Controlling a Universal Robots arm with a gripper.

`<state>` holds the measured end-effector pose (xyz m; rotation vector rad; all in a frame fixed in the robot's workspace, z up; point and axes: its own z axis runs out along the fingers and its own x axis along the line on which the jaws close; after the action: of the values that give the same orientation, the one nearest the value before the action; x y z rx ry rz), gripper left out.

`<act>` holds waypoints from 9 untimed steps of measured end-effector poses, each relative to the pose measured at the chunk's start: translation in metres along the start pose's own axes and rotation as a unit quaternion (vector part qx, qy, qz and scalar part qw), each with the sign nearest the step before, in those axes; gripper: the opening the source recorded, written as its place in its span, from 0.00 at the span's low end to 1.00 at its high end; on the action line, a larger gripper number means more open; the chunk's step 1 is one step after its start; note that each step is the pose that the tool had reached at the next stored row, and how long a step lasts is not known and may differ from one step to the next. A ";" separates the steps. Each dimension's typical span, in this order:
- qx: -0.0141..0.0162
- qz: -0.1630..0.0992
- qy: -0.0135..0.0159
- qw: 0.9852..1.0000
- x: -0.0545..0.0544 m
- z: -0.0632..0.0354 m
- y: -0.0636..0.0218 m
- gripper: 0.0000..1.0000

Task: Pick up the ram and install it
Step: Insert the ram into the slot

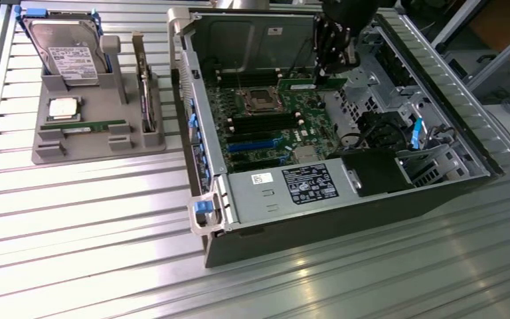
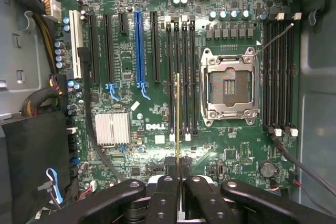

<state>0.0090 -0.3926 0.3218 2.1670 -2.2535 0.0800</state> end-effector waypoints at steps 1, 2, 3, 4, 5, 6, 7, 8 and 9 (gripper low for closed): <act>0.000 0.000 0.000 1.000 0.000 0.0007 0.0000 0.12; 0.000 0.000 0.000 1.000 0.000 0.0016 0.0000 0.12; 0.000 0.000 0.000 1.000 0.000 0.0024 0.0001 0.12; 0.000 0.000 0.000 1.000 0.000 0.0028 0.0001 0.12; 0.000 0.000 0.000 1.000 0.000 0.0038 0.0001 0.12; 0.000 0.000 0.000 1.000 0.000 0.0047 0.0001 0.12; 0.000 0.000 0.000 1.000 0.000 0.0051 0.0002 0.12; 0.000 0.000 0.000 1.000 0.000 0.0066 0.0002 0.12; 0.000 0.000 0.000 1.000 0.000 0.0073 0.0002 0.12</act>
<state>0.0090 -0.3926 0.3145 2.1669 -2.2535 0.0800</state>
